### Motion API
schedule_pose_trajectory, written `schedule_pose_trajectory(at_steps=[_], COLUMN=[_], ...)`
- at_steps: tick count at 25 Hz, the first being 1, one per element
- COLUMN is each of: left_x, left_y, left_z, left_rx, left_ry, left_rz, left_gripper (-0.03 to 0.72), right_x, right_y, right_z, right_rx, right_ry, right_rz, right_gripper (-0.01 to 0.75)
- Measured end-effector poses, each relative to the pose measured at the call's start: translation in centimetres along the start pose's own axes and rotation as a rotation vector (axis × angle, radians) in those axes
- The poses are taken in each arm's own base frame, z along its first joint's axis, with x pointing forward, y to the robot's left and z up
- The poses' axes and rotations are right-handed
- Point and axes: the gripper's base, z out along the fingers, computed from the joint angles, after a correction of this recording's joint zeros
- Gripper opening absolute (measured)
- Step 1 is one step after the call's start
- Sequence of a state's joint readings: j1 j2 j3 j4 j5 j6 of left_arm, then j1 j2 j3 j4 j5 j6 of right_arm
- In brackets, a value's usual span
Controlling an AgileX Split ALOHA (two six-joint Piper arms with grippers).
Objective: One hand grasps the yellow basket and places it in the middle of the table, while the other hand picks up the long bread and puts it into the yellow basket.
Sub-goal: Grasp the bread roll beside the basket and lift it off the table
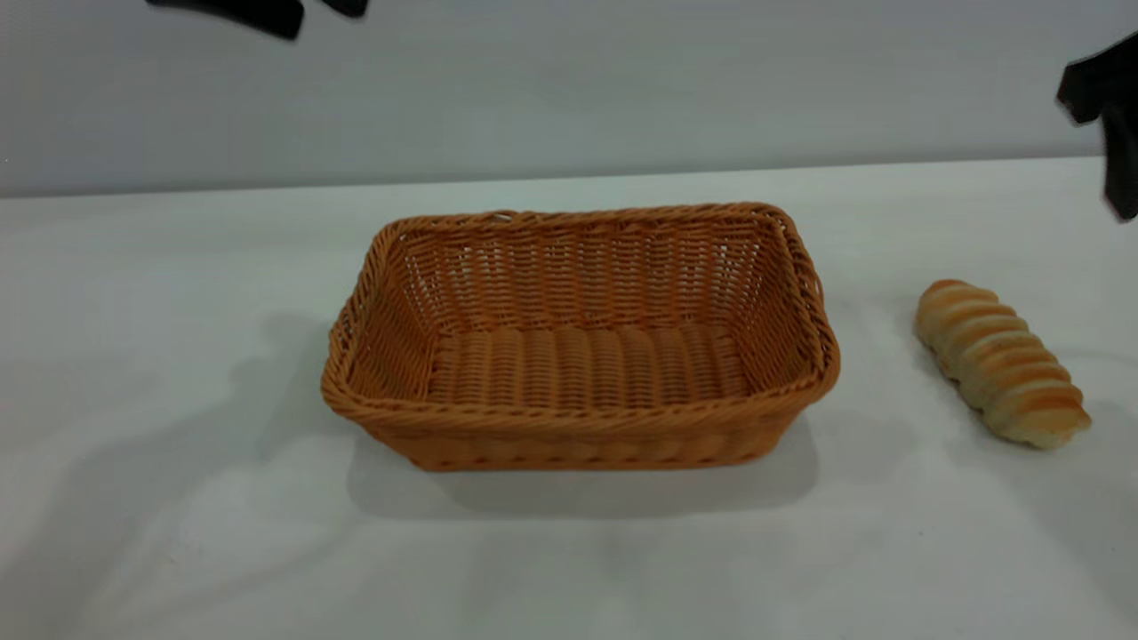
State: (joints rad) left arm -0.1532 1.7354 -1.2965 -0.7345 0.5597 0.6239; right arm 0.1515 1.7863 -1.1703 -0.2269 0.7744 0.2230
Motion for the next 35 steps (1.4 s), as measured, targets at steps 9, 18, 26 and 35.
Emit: schedule_pose_trajectory(at_steps=[9,18,26,35], left_x=[-1.0,-0.9,-0.8,-0.7], left_y=[-2.4,-4.1,-4.8,-4.9], left_z=[-4.9,-8.1,-9.4,-9.4], left_rx=[0.005,0.032,0.037,0.043], left_ry=[-0.085,-0.109,-0.129,-0.117], left_rz=[0.080,0.129,0.147,0.149], left_gripper=[0.583,0.583,0.583,0.583], right_x=[-0.7,-2.2,-3.7,-3.9], right_y=[1.7,2.8,3.2,1.0], right_z=[6.5,10.9,13.6,15.2], right_rx=[-0.086,-0.114,-0.123,-0.113], right_ry=[0.145,0.166,0.176,0.204], right_rz=[-0.072,-0.107,-0.122,-0.071], right_gripper=[0.583,0.583,0.583,0.582])
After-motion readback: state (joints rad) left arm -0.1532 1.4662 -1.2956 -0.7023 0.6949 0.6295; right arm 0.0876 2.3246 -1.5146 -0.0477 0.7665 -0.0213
